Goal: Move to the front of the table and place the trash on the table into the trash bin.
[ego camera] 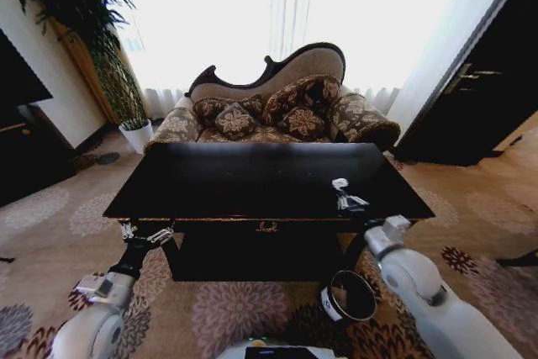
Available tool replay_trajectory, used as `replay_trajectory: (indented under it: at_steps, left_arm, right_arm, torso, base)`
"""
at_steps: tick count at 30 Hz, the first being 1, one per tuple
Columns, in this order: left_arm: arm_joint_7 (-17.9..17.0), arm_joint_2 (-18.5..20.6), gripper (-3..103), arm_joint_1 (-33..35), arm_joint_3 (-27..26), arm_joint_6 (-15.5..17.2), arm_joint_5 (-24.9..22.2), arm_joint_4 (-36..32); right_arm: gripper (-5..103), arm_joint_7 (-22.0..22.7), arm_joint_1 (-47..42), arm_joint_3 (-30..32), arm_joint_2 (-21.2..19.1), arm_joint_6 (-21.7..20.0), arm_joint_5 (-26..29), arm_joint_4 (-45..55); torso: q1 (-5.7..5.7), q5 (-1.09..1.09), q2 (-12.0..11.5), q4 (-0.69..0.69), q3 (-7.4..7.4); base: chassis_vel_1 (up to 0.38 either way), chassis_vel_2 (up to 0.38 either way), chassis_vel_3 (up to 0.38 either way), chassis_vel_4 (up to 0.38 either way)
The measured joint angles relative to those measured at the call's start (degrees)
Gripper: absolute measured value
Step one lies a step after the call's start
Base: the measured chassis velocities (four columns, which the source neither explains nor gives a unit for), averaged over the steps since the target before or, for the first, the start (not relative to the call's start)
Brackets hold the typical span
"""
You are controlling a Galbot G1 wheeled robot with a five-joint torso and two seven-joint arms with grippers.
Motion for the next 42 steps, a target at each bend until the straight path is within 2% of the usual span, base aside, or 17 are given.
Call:
replay_trajectory:
  at_steps: [2,6,7,11,12,13,16,17,21,29,35,42]
  left_arm:
    - [0.0,0.0,100,0.0,0.0,0.0,0.0,0.0]
    - [0.0,0.0,100,0.0,0.0,0.0,0.0,0.0]
    - [0.0,0.0,100,0.0,0.0,0.0,0.0,0.0]
    - [0.0,0.0,100,0.0,0.0,0.0,0.0,0.0]
    - [0.0,0.0,100,0.0,0.0,0.0,0.0,0.0]
    - [0.0,0.0,100,0.0,0.0,0.0,0.0,0.0]
    - [0.0,0.0,100,0.0,0.0,0.0,0.0,0.0]
    - [0.0,0.0,100,0.0,0.0,0.0,0.0,0.0]
    - [0.0,0.0,100,0.0,0.0,0.0,0.0,0.0]
    - [0.0,0.0,100,0.0,0.0,0.0,0.0,0.0]
    - [0.0,0.0,100,0.0,0.0,0.0,0.0,0.0]
    - [0.0,0.0,100,0.0,0.0,0.0,0.0,0.0]
  right_arm:
    - [0,-0.3,-0.6,0.6,0.6,0.7,-0.2,0.0]
    - [0,-2.1,-4.0,2.8,5.0,7.3,-2.9,-0.5]
    - [0,-2.1,-4.0,2.8,5.0,7.3,-2.9,-0.5]
    - [0,-3.6,-6.3,4.7,10.9,12.5,-5.3,-2.1]
    - [0,-3.6,-6.3,4.7,10.9,12.5,-5.3,-2.1]
    - [0,-4.3,-7.3,5.4,13.5,15.3,-6.3,-3.6]
    - [0,-5.7,-9.4,5.9,17.3,19.7,-7.4,-5.9]
    - [0,-5.7,-9.4,5.9,17.3,19.7,-7.4,-5.9]
    - [0,-8.0,-11.8,6.2,20.3,25.7,-8.7,-9.7]
    - [0,-9.2,-13.5,7.1,22.2,30.7,-9.3,-15.6]
    - [0,-8.5,-12.7,5.3,22.4,34.8,-12.7,-24.4]
    - [0,-6.8,-10.0,1.9,21.0,34.2,-13.9,-32.5]
  torso:
    - [0.00,0.00,0.0,0.00,0.00]
    - [0.00,-0.01,0.0,0.01,0.00]
    - [0.00,-0.01,0.0,0.01,0.00]
    - [0.00,0.00,0.0,0.01,0.00]
    - [0.00,0.00,0.0,0.01,0.00]
    - [0.00,0.00,0.0,0.00,0.00]
    - [0.00,0.00,0.0,0.00,0.00]
    - [0.00,0.00,0.0,0.00,0.00]
    - [0.00,0.00,0.0,0.00,0.00]
    - [0.01,0.00,0.0,0.00,0.00]
    - [0.00,0.00,0.0,0.01,0.00]
    - [0.00,0.00,0.0,0.01,0.00]
  base:
    - [0.000,0.000,0.000,0.000]
    - [0.000,0.000,0.000,0.000]
    - [0.000,0.000,0.000,0.000]
    - [0.000,0.000,0.000,0.000]
    - [0.000,0.000,0.000,0.000]
    - [0.000,0.000,0.000,0.000]
    - [0.000,0.000,0.000,0.000]
    - [0.000,0.000,0.000,0.000]
    - [0.000,0.000,0.000,0.000]
    - [0.000,0.000,0.000,0.000]
    - [0.000,0.000,0.000,0.000]
    - [0.000,0.000,0.000,0.000]
